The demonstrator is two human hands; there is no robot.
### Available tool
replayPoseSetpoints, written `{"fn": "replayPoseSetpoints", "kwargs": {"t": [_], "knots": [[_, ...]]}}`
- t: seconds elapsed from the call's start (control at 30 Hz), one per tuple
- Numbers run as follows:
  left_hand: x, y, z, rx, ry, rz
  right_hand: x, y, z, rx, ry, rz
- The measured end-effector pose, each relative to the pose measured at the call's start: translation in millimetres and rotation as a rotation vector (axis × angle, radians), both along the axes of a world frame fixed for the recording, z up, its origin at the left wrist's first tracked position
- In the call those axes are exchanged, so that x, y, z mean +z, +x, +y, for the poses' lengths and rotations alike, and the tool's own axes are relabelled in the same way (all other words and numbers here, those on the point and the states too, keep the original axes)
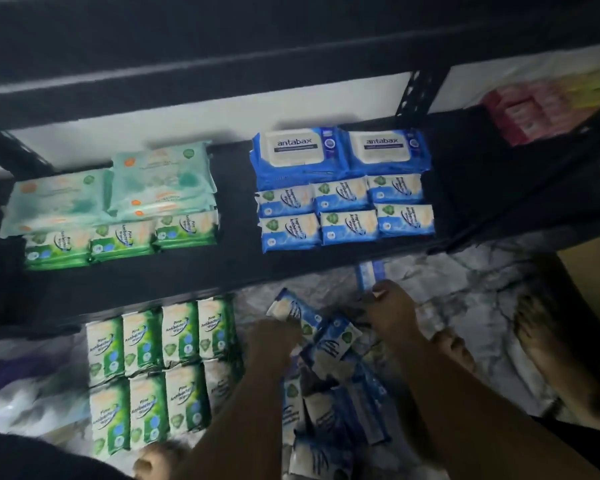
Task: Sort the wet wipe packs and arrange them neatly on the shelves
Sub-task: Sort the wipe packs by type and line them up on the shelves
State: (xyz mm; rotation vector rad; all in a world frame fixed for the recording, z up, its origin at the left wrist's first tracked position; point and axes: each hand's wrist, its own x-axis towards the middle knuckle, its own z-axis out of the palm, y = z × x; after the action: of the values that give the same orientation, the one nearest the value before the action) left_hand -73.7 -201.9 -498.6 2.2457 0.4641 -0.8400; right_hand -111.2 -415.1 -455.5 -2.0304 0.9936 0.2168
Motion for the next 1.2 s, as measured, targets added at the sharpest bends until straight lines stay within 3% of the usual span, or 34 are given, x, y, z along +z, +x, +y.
{"fn": "replayPoseSetpoints", "kwargs": {"t": [0.07, 0.17, 0.4, 0.53, 0.67, 0.8, 0.9, 0.97, 1.07, 1.2], "knots": [[-8, 7, -10, 0.067, 0.052, 0.007, -16, 13, -7, 0.117, -0.13, 0.106], [-13, 19, -26, -0.016, 0.071, 0.132, -31, 26, -14, 0.269, -0.319, 0.253], [-35, 17, -34, -0.164, 0.194, 0.109, -66, 34, -23, 0.408, -0.393, 0.343], [-28, 15, -38, -0.141, 0.232, 0.108, -67, 25, -19, 0.344, -0.39, 0.358], [-14, 6, -42, -0.13, 0.257, 0.039, -55, -2, -12, 0.267, -0.25, 0.394], [4, -3, -40, -0.218, 0.247, -0.135, -34, -24, -5, -0.01, -0.032, 0.271], [23, -12, -35, -0.243, 0.18, -0.155, -15, -32, 0, -0.166, 0.137, 0.213], [40, -18, -29, -0.217, 0.098, -0.166, 4, -32, 0, -0.226, 0.26, 0.2], [55, -28, -17, -0.07, -0.132, -0.098, 41, -37, 7, -0.19, 0.276, 0.235], [26, -37, 6, 0.044, -0.35, -0.031, 64, -56, 22, -0.33, 0.415, 0.025]]}}
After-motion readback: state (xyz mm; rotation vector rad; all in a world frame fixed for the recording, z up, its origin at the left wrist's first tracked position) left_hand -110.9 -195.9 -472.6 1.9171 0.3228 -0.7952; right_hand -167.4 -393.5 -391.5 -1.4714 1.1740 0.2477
